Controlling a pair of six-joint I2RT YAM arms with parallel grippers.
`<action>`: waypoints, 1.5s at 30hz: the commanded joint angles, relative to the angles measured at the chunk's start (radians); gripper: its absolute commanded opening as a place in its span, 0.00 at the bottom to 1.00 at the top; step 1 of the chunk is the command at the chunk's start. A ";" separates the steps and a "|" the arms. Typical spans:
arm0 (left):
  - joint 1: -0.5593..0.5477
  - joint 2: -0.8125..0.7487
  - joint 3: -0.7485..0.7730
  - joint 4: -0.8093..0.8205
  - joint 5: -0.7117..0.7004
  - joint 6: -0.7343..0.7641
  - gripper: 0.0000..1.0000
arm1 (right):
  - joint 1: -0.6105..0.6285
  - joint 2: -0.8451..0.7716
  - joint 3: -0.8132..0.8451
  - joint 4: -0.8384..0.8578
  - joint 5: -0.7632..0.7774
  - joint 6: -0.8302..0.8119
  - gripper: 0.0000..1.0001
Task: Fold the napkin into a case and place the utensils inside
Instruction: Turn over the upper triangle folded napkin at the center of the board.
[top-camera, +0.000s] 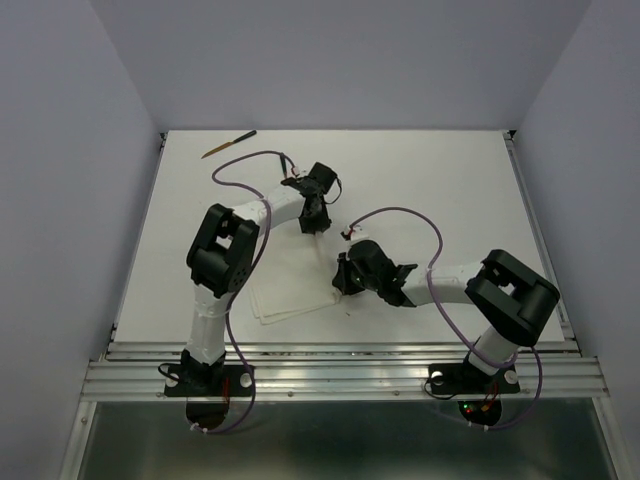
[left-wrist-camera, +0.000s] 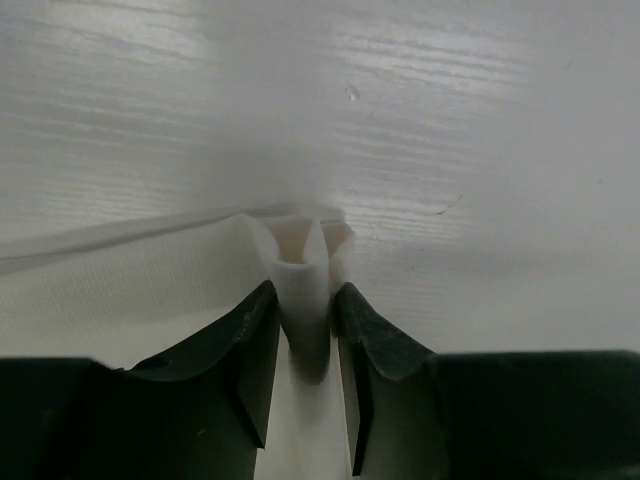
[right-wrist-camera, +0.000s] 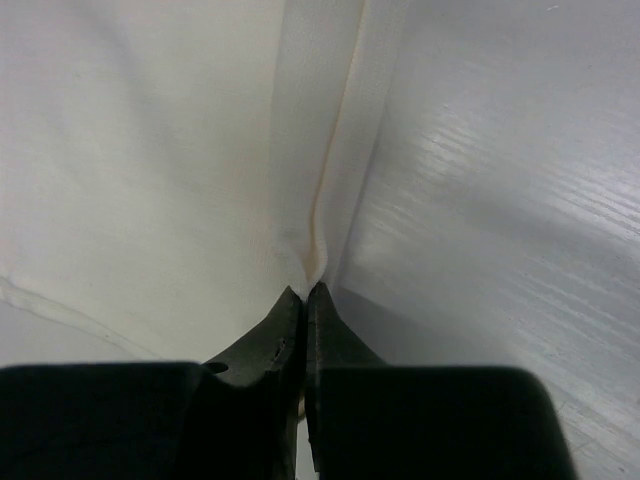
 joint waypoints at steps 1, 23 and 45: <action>0.017 -0.038 0.053 0.074 -0.060 0.035 0.42 | 0.014 -0.018 -0.027 -0.064 -0.040 -0.012 0.01; 0.024 -0.243 0.013 0.100 -0.038 0.073 0.89 | 0.014 -0.176 -0.036 -0.194 0.118 0.004 0.75; 0.126 -0.426 -0.306 0.162 0.011 0.041 0.33 | -0.014 -0.205 0.083 -0.295 -0.160 -0.058 0.01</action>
